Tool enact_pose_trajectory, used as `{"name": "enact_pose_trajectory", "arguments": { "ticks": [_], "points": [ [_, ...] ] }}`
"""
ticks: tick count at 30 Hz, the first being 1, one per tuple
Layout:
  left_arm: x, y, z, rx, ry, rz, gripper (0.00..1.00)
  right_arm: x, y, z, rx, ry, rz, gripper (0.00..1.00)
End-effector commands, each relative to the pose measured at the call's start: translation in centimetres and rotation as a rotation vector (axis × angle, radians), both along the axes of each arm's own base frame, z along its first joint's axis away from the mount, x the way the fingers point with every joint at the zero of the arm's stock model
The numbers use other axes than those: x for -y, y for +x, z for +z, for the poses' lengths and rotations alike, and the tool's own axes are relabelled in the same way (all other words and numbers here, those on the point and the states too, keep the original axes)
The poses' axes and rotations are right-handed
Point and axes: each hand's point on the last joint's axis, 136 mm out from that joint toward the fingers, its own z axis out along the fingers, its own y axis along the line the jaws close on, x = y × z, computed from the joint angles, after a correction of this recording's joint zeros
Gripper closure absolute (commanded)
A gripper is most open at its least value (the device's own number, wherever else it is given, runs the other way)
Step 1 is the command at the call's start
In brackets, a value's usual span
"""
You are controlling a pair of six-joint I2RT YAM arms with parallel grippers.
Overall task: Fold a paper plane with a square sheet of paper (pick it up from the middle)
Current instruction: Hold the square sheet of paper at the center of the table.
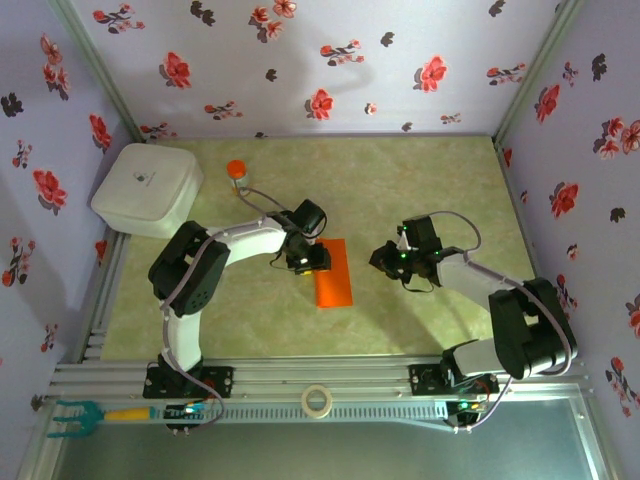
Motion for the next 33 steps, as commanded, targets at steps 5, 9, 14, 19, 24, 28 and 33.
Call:
{"name": "enact_pose_trajectory", "arguments": {
  "ticks": [5,9,14,19,24,28,33],
  "points": [
    [-4.69,0.22,-5.12,-0.008,0.235,0.025,0.57,-0.77,0.55,0.76,0.012,0.023,0.006,0.79],
    [-4.84,0.29,-5.17,-0.009,0.245,0.026,0.57,-0.79,0.57,0.76,0.013,0.022,0.006,0.79],
    [-5.07,0.28,-5.07,-0.001,0.252,0.034,0.61,-0.86,0.54,0.68,0.01,0.023,0.007,0.79],
    [-5.34,0.49,-4.82,0.009,0.255,0.042,0.65,-0.91,0.49,0.66,0.01,0.022,0.009,0.79],
    [-5.39,0.48,-4.99,0.005,0.258,0.041,0.63,-0.95,0.51,0.68,0.01,0.023,0.01,0.79],
    [-5.36,0.4,-5.01,0.002,0.261,0.03,0.63,-1.04,0.46,0.62,0.007,0.023,0.013,0.79],
    [-5.47,0.49,-5.03,0.001,0.265,0.03,0.61,-1.12,0.47,0.59,0.006,0.023,0.014,0.79]
  ]
}}
